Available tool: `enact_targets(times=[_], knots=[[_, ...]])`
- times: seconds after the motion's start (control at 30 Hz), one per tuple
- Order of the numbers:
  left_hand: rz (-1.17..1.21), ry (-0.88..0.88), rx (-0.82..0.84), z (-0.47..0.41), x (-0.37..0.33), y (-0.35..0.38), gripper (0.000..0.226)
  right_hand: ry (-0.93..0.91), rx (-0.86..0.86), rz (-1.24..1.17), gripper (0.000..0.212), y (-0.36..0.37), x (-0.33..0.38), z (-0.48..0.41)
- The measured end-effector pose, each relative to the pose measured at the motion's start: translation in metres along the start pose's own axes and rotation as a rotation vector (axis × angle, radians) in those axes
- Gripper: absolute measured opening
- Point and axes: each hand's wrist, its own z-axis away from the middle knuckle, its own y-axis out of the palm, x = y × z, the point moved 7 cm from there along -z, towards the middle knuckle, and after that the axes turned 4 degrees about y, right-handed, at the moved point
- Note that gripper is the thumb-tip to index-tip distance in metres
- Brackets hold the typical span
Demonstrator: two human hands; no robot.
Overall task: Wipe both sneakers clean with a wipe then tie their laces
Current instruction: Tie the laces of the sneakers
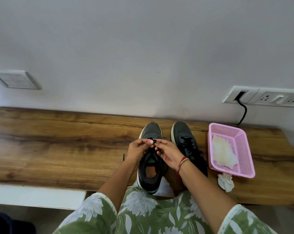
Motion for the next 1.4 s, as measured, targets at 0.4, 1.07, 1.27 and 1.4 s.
enact_targets(times=[0.4, 1.07, 1.27, 1.4], knots=[[-0.096, 0.066, 0.076, 0.001, 0.004, 0.002, 0.012, -0.027, 0.041, -0.053, 0.012, -0.006, -0.005, -0.001], [-0.242, -0.026, 0.165, -0.002, 0.001, -0.007, 0.018, -0.939, -0.176, 1.366, 0.000, 0.021, 0.031, 0.031], [-0.498, 0.141, 0.259, -0.007, -0.003, -0.005, 0.036, -0.990, -0.230, 1.196, 0.009, 0.018, 0.032, 0.032], [-0.603, 0.207, 0.309, -0.013, -0.006, -0.002, 0.032, -0.929, -0.225, 1.049, 0.013, 0.013, 0.030, 0.026]])
